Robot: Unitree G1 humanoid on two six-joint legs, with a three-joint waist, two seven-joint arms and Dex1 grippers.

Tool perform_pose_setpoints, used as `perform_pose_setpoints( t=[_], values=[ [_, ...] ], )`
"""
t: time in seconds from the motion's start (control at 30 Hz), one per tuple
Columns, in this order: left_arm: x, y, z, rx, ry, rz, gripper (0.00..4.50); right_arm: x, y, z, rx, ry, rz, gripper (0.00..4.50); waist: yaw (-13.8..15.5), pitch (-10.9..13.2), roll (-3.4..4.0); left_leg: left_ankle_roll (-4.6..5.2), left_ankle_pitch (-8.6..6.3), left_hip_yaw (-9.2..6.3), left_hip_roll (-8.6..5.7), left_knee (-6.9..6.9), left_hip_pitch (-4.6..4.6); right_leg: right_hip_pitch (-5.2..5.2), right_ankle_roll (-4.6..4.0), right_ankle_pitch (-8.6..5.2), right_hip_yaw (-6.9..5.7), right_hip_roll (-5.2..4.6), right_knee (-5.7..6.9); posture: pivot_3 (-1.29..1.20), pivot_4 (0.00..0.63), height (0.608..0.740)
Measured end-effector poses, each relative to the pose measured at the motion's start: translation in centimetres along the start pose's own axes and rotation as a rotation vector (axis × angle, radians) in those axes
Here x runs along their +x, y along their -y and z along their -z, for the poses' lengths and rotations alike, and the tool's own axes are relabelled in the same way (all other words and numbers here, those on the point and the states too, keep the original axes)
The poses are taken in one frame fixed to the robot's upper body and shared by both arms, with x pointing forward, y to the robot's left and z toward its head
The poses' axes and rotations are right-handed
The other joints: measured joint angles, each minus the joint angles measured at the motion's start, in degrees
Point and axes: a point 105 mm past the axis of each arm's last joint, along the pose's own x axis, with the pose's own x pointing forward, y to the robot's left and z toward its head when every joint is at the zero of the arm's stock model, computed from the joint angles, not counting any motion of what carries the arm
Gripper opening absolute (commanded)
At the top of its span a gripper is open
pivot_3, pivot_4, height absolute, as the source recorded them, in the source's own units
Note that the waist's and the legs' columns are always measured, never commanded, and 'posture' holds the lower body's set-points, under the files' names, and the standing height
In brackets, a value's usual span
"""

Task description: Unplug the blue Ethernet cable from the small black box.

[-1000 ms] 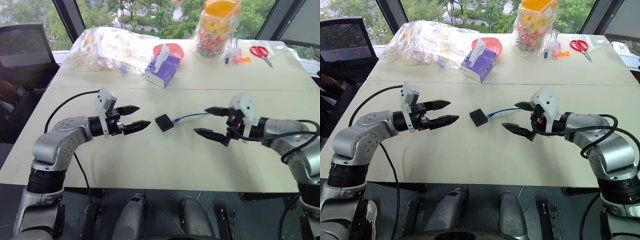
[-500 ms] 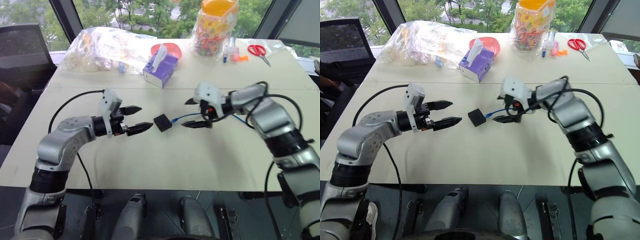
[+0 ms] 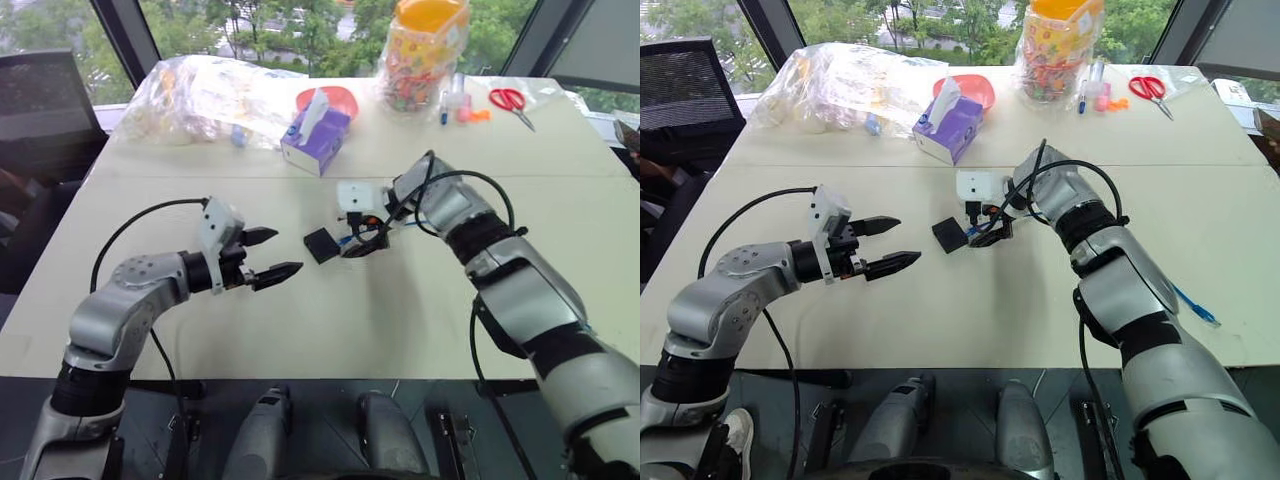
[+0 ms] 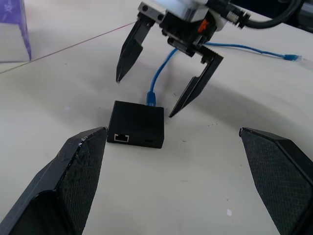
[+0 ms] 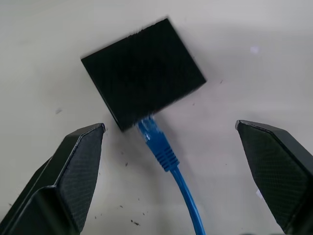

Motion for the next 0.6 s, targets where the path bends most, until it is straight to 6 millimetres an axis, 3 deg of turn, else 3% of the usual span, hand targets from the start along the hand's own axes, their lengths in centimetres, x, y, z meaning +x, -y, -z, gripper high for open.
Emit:
perform_pose_setpoints(
  t=[0.1,0.3,0.43,0.6],
  values=[
    [-0.1,-0.2,0.1,-0.003,0.0,-0.02,4.5,0.3,0.1,0.1,-0.046,-0.039,-0.017,3.27,-0.35,0.01,0.01,-0.01,0.0,-0.02,0.01,0.0,0.06,0.02,0.0,0.0,0.01,0.02,0.06,0.0,0.15,0.728],
    [-0.1,-0.4,-0.2,0.014,0.017,-0.044,4.5,0.9,-0.2,-0.1,-0.085,-0.07,-0.071,0.11,-0.51,0.0,0.02,-0.08,0.04,-0.05,0.02,0.01,0.19,0.06,-0.04,0.0,0.02,0.08,0.23,0.0,0.15,0.728],
    [-0.1,-0.5,-0.4,0.016,0.028,-0.045,4.5,0.8,0.3,-0.2,-0.131,-0.065,-0.028,0.05,-0.48,0.0,0.03,-0.09,0.05,-0.06,0.02,0.0,0.19,0.04,-0.04,0.0,0.03,0.09,0.26,0.0,0.15,0.728],
    [0.1,-1.9,-1.1,-0.038,0.105,-0.102,4.5,-1.2,0.0,-1.4,-0.331,0.089,0.153,0.05,0.0,0.0,0.02,-0.1,0.06,-0.12,0.01,0.01,0.09,0.0,0.02,0.0,0.03,0.08,0.24,0.0,0.15,0.728]
  ],
)
